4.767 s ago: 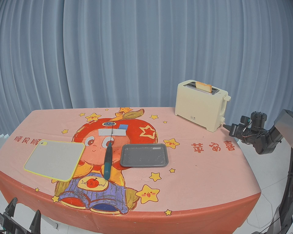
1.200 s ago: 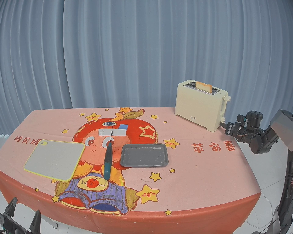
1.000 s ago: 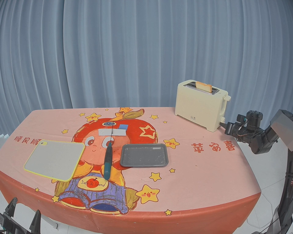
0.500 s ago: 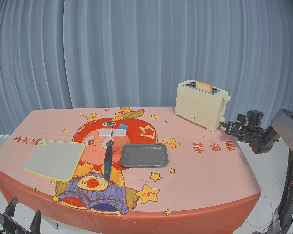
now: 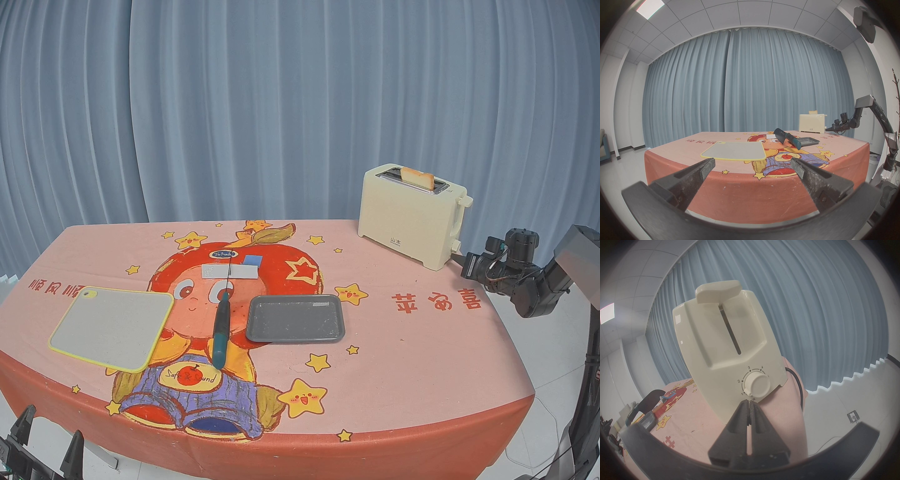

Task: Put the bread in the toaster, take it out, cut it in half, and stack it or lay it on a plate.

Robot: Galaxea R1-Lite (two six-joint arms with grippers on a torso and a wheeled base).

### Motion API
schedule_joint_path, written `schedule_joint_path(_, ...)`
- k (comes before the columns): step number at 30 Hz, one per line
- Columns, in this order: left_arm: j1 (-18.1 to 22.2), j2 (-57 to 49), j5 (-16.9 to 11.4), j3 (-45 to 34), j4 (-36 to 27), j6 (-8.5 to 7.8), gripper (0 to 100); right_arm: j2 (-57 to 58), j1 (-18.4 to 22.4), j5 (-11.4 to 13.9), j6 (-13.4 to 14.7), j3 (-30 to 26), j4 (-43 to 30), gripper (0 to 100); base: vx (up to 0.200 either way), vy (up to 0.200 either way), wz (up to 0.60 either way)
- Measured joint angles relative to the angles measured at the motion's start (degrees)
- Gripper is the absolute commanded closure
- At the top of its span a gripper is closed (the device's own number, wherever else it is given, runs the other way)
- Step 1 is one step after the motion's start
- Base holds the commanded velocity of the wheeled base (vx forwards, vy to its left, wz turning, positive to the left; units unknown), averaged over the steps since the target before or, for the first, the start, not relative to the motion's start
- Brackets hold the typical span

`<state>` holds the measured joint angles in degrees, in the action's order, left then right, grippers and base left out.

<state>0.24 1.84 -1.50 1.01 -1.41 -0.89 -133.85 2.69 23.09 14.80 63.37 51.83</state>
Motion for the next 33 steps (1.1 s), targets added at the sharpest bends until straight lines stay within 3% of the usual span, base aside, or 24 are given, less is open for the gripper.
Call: schedule_joint_path(33, 0.00, 0.00, 0.00, 0.00, 0.02, 0.00, 0, 2.93, -0.41, 0.06, 0.24, -1.00, -0.02, 100, 0.000, 0.000, 0.00)
